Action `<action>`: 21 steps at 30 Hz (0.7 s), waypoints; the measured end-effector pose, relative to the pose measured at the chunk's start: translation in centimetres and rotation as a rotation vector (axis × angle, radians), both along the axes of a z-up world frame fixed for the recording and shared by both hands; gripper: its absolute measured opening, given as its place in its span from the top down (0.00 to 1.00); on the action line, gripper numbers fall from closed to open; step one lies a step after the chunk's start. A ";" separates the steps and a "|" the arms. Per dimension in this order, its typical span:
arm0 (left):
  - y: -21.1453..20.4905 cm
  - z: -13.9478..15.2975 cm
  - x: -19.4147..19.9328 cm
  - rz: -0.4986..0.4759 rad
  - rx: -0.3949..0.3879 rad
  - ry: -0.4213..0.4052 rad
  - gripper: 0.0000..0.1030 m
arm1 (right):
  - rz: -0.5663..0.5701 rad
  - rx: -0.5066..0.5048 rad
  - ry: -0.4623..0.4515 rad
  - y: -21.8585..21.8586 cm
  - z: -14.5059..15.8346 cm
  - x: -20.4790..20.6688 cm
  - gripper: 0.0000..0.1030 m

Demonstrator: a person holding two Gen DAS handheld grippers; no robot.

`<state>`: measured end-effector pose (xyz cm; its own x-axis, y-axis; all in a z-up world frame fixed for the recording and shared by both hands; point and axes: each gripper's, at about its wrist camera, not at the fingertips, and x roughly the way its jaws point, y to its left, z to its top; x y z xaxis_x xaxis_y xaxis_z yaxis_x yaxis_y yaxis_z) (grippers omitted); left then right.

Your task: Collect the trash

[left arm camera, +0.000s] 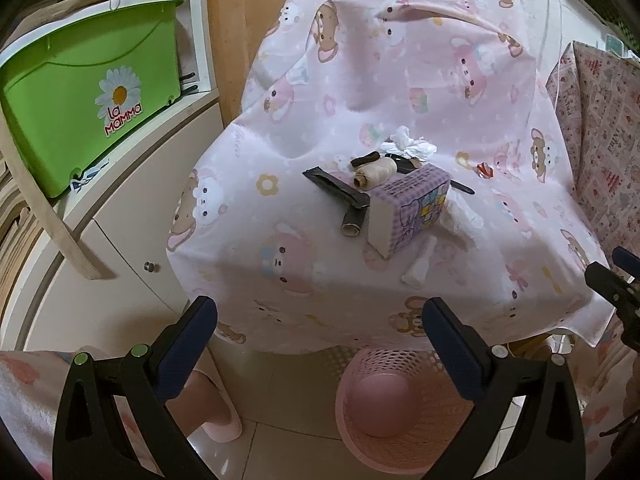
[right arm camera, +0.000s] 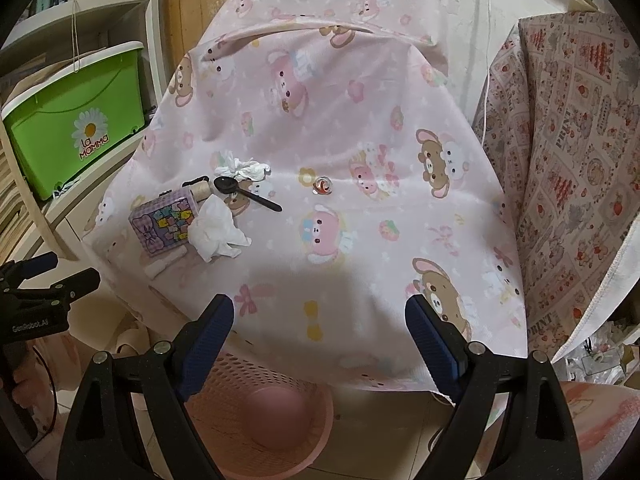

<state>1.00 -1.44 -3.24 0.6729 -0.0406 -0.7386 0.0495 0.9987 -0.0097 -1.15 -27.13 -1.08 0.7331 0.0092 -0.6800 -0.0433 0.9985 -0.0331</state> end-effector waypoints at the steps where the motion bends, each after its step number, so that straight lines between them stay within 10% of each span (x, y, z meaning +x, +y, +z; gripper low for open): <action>1: 0.0 0.1 0.0 -0.001 -0.003 -0.001 0.01 | -0.001 -0.001 0.001 0.0 0.0 0.0 0.13; 21: -0.3 0.6 0.0 0.004 -0.023 -0.007 0.01 | 0.010 -0.029 0.004 0.4 0.0 -0.2 0.13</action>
